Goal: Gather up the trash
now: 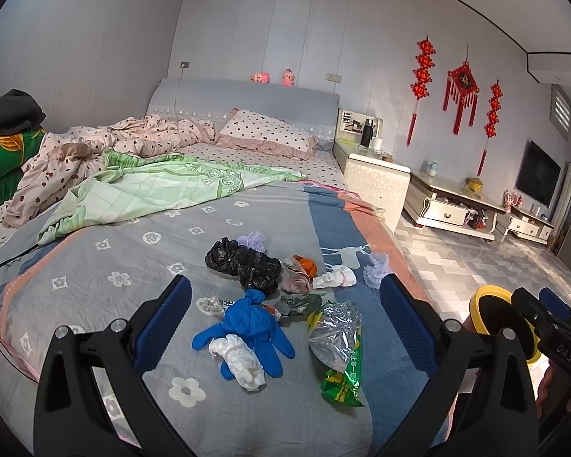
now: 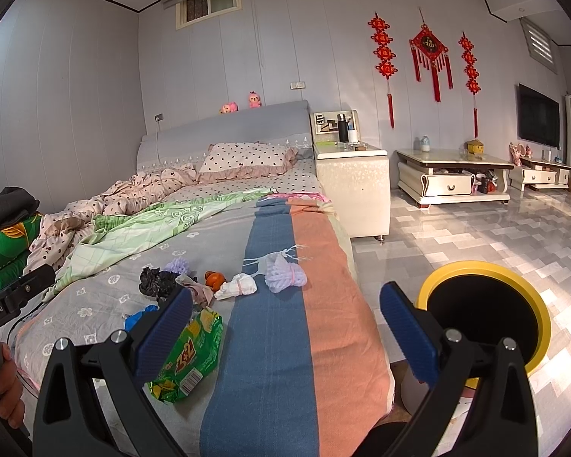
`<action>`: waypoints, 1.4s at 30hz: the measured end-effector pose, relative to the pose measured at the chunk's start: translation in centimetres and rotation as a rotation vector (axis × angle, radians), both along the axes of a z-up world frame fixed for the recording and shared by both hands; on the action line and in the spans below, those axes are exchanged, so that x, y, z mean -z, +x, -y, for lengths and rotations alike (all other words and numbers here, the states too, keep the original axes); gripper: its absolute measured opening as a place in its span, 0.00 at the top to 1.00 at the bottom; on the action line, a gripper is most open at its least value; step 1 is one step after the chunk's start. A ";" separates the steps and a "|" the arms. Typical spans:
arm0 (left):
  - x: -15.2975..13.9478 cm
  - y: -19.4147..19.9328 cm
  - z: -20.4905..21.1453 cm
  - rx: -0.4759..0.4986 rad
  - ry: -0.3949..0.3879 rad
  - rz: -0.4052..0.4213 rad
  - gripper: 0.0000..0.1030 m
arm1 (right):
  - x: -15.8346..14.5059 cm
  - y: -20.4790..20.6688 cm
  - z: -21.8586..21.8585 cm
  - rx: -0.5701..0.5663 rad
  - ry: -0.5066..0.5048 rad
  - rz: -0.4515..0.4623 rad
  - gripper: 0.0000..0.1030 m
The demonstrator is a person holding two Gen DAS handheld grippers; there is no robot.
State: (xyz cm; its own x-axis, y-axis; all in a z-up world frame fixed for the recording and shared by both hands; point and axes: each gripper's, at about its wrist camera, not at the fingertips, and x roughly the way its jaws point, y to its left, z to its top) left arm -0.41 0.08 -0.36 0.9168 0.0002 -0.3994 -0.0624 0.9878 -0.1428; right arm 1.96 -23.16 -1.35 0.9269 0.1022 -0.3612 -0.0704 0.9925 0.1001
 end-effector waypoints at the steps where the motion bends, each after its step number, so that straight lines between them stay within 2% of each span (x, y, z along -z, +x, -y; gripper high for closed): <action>1: 0.0 0.0 0.0 0.000 0.000 -0.001 0.08 | 0.1 -0.1 0.0 -0.001 0.000 -0.002 0.08; 7: 0.4 -0.4 0.1 -0.003 -0.004 -0.003 0.08 | 1.2 -0.5 0.3 -0.003 0.001 -0.015 0.08; 16: 0.8 -0.5 0.2 -0.005 -0.007 -0.010 0.08 | 1.1 -0.4 0.5 -0.006 -0.009 -0.032 0.08; 26: 1.9 2.0 -2.4 -0.074 -0.016 -0.051 0.08 | 1.9 1.2 -0.5 -0.076 -0.012 -0.098 0.08; 29: 2.3 2.9 -3.2 -0.092 -0.004 -0.076 0.08 | 2.5 2.0 -1.4 -0.129 -0.014 -0.136 0.08; 39: 5.2 7.4 -8.4 -0.070 -0.076 -0.192 0.08 | 5.6 5.5 -5.6 -0.255 -0.004 -0.295 0.08; 42: 6.6 7.8 -9.5 -0.076 -0.055 -0.218 0.08 | 6.2 6.7 -6.1 -0.276 0.021 -0.345 0.08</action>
